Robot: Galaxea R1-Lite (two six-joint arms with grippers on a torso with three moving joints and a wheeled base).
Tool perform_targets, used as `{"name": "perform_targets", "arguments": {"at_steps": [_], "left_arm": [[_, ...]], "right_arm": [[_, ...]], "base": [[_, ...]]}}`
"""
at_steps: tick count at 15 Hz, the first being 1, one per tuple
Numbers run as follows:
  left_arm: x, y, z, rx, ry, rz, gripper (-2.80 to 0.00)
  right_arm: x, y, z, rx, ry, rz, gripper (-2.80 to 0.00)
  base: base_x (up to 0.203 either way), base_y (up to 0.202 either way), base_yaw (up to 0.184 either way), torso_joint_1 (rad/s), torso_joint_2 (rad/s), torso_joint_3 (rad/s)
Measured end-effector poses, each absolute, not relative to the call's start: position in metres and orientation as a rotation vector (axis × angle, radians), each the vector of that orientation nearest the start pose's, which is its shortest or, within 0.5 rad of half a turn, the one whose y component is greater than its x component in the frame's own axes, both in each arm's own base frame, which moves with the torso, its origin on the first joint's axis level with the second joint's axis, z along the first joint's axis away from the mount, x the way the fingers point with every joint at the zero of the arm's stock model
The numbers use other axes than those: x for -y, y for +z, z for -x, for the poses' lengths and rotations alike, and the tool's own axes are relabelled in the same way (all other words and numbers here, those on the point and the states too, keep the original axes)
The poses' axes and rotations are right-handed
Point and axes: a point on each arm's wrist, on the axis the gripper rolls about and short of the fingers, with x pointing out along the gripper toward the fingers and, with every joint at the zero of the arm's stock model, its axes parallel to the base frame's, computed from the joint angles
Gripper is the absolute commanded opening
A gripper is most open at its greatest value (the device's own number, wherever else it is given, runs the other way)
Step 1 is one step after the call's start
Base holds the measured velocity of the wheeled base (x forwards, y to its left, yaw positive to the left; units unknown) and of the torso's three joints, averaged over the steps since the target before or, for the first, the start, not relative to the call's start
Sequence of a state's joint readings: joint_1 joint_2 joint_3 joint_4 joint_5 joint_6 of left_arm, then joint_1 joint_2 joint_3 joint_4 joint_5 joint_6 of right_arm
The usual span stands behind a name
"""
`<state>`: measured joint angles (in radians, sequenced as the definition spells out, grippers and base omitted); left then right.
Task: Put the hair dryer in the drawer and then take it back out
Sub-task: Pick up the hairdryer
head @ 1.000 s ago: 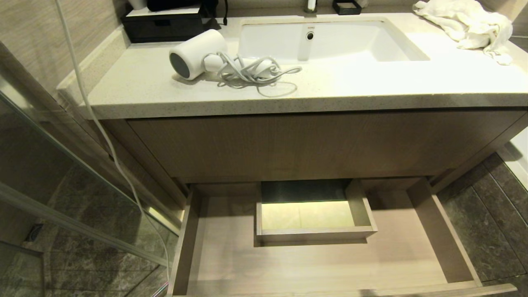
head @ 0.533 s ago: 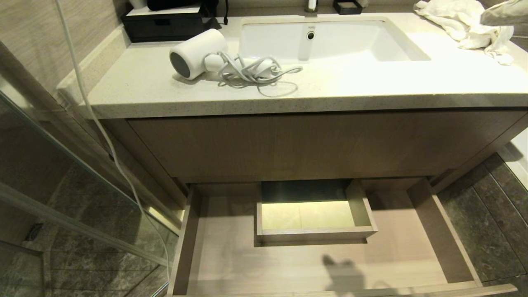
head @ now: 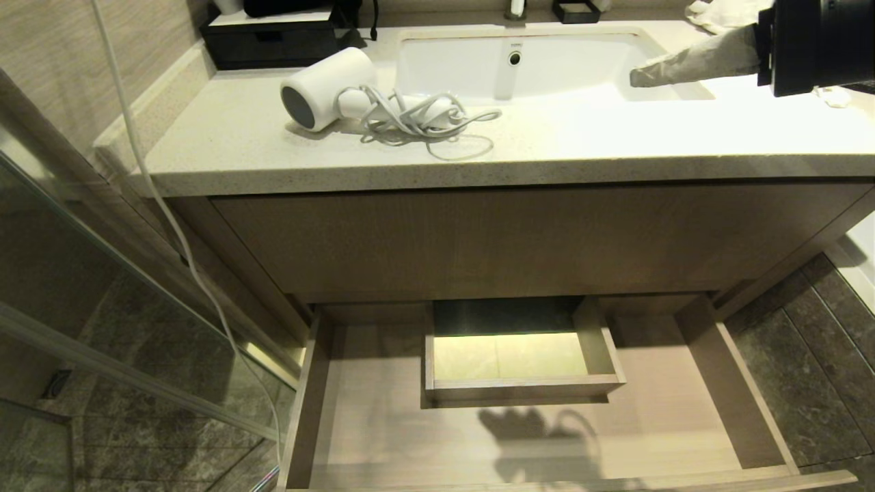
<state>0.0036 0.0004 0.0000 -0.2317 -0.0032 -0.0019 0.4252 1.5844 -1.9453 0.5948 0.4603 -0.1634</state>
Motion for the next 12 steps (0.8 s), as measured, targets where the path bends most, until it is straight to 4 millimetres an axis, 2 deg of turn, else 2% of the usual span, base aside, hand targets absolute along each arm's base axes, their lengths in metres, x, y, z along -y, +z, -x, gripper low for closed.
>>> {"name": "perform_targets", "arguments": {"at_steps": [2, 8, 12], "left_arm": [[0.0, 0.099, 0.025, 0.231, -0.001, 0.002, 0.0], [0.0, 0.099, 0.025, 0.231, -0.001, 0.002, 0.0], [0.0, 0.099, 0.025, 0.231, 0.0, 0.001, 0.0]], "right_arm": [[-0.117, 0.405, -0.219, -0.154, 0.976, 0.171, -2.8], [-0.143, 0.391, -0.244, -0.089, 1.034, 0.281, -2.8], [-0.162, 0.382, -0.251, -0.08, 1.076, 0.304, -2.8]], "base": [[0.0, 0.0, 0.0, 0.0, 0.0, 0.0], [0.0, 0.0, 0.0, 0.0, 0.0, 0.0], [0.0, 0.0, 0.0, 0.0, 0.0, 0.0]]}}
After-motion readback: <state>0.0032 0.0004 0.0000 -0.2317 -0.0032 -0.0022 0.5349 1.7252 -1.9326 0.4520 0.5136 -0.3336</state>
